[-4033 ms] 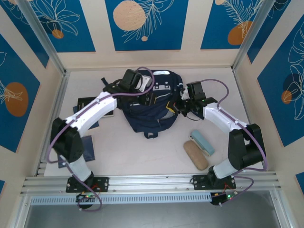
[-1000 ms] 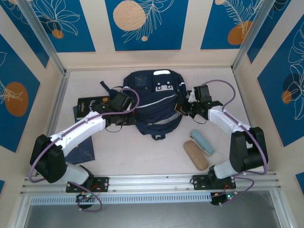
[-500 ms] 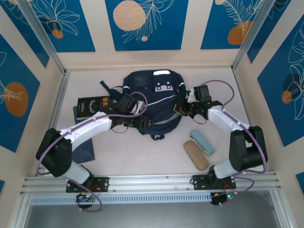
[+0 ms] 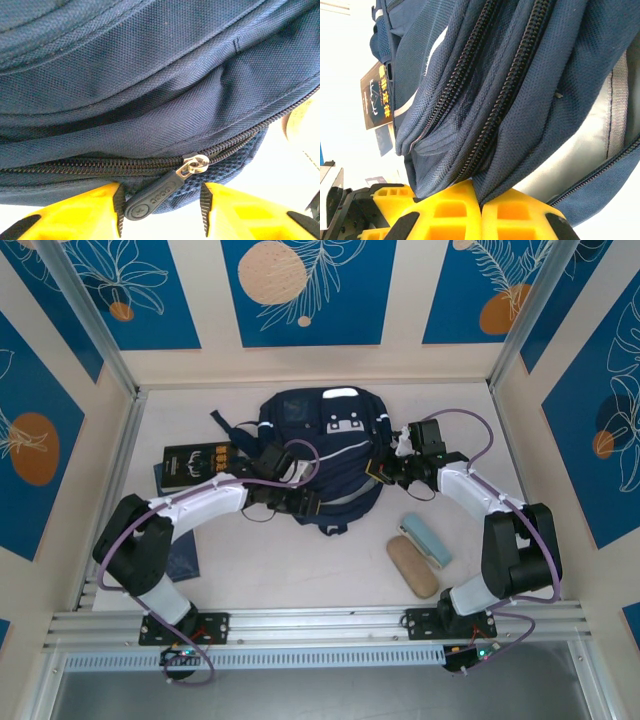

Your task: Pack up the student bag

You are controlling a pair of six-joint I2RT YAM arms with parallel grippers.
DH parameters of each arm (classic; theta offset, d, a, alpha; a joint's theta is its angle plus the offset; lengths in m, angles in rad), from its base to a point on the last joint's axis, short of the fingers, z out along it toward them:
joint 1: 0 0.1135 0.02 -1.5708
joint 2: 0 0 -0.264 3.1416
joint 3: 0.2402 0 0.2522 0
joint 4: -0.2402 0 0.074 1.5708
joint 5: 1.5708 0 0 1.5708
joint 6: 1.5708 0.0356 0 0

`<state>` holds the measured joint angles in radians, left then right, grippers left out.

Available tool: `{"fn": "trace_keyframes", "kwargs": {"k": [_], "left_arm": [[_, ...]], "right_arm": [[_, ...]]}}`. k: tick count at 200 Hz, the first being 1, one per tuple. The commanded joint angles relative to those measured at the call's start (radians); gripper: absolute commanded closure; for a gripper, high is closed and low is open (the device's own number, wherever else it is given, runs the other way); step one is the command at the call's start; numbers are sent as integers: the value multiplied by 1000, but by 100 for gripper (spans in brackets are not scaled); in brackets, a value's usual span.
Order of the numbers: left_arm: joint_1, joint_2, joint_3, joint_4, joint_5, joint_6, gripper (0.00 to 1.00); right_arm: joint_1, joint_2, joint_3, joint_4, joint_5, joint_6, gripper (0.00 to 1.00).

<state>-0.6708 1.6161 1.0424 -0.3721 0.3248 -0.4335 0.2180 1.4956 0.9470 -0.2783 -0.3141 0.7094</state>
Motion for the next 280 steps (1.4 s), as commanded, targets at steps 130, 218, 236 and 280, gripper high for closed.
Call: {"fn": "trace_keyframes", "kwargs": {"k": [130, 218, 236, 280], "left_arm": [[-24, 63, 24, -6, 7, 25, 75], [-32, -27, 31, -181, -331, 35, 100], [-27, -24, 41, -233, -418, 30, 100], [-22, 9, 64, -231, -398, 67, 100]], "right_arm": [[9, 2, -20, 45, -41, 24, 100], [-43, -8, -34, -23, 101, -4, 100], [-67, -1, -37, -24, 107, -16, 100], [-97, 9, -21, -22, 46, -36, 100]]}}
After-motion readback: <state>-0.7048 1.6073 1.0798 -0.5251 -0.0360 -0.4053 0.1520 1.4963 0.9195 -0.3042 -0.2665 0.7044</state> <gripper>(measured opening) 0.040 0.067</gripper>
